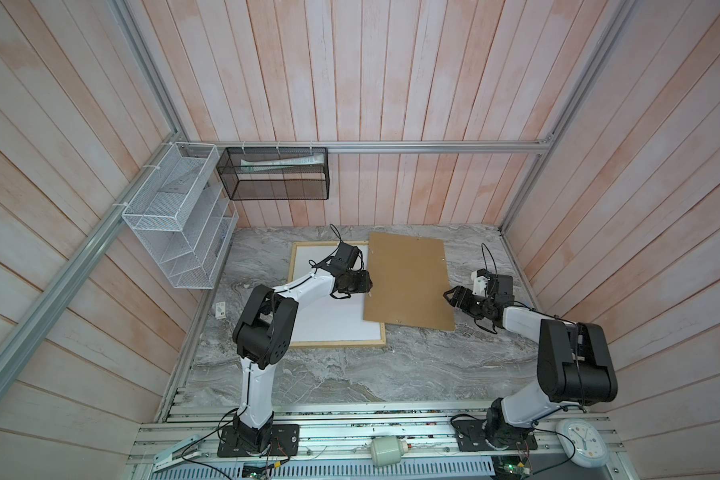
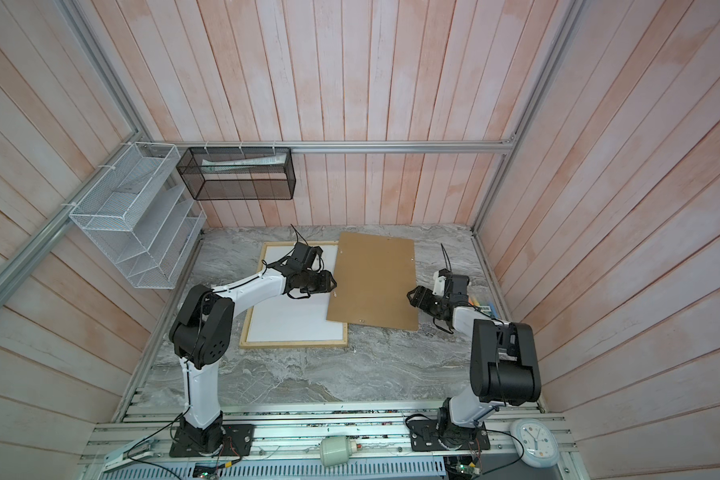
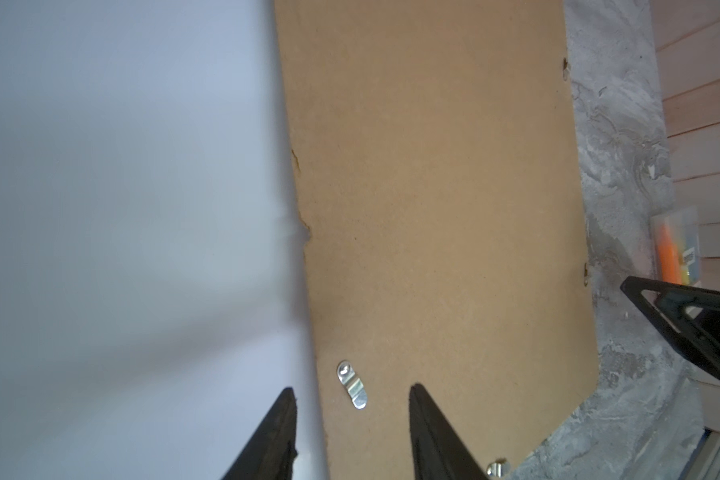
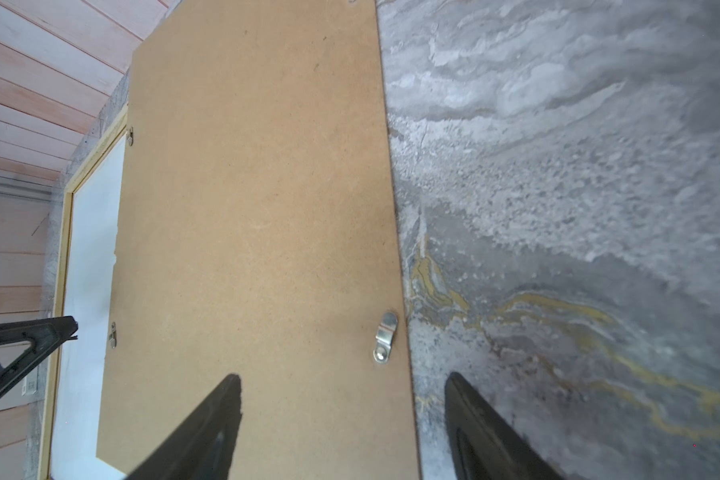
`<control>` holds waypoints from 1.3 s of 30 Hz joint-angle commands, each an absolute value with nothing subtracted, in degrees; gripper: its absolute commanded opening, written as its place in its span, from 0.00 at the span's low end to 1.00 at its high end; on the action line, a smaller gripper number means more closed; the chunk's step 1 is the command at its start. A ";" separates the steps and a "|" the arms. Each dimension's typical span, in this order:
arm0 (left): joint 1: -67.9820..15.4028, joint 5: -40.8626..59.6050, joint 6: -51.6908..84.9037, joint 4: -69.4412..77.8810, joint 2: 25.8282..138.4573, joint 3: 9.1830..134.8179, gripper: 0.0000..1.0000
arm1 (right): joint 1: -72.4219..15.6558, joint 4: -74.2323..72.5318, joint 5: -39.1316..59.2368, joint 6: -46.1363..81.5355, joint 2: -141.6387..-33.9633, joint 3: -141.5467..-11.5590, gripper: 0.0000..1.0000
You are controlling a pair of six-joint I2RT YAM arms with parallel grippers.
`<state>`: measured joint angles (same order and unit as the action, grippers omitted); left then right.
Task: Put the photo into the frame
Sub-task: 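Push the backing board's edge onto the frame with both grippers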
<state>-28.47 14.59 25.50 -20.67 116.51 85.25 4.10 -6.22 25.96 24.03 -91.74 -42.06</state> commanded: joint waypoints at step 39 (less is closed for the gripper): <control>-26.88 18.70 21.83 -21.74 129.93 97.81 0.43 | 2.46 -13.28 37.28 25.11 -106.18 -45.79 0.74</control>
